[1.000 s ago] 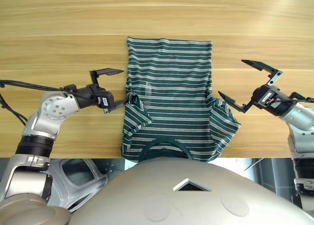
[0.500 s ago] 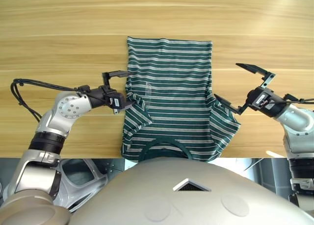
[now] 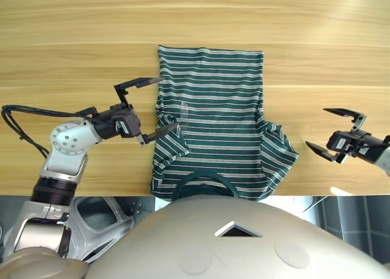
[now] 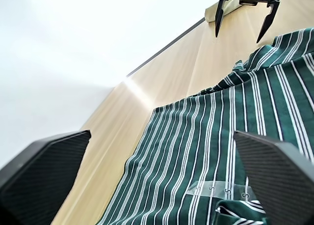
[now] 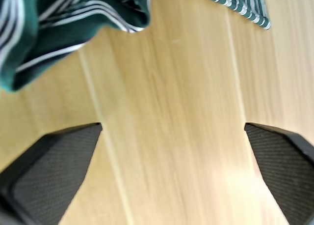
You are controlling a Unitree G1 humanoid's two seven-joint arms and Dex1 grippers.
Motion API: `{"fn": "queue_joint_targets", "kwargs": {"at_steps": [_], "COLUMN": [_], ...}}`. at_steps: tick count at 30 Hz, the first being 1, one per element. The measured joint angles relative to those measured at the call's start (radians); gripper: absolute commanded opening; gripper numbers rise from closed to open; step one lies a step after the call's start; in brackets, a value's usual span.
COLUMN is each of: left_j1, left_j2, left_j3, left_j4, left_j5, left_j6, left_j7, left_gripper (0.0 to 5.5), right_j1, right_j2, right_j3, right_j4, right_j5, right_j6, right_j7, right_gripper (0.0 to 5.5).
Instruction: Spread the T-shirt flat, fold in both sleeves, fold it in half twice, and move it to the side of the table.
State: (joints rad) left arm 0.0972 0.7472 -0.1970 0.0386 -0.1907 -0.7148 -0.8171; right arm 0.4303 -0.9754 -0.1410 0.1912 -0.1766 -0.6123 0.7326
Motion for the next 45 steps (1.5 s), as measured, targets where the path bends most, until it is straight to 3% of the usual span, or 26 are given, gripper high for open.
{"fn": "queue_joint_targets", "kwargs": {"at_steps": [8,18,27,45], "left_j1": [0.003,0.002,0.002,0.002], "left_j2": [-0.013,-0.027,-0.032,-0.042], "left_j3": [0.011,0.016,0.019,0.021], "left_j4": [0.002,0.018,0.029,0.029], "left_j5": [0.005,0.017,0.040,0.049], "left_j6": [0.000,-0.001,-0.001,-0.001], "left_j7": [-0.007,-0.019,-0.019,-0.019], "left_gripper": [5.40,5.40,5.40,5.40], "right_j1": [0.113,0.094,0.036,0.070], "right_j2": [-0.035,-0.034,-0.019,-0.024], "right_j3": [0.000,0.039,0.114,0.139], "right_j4": [-0.054,-0.081,-0.067,-0.068], "right_j5": [0.075,0.077,0.046,0.042], "right_j6": [-0.047,-0.047,-0.047,-0.051], "right_j7": [0.059,0.081,0.052,0.050], "right_gripper": [5.36,5.36,3.78,0.37]}}
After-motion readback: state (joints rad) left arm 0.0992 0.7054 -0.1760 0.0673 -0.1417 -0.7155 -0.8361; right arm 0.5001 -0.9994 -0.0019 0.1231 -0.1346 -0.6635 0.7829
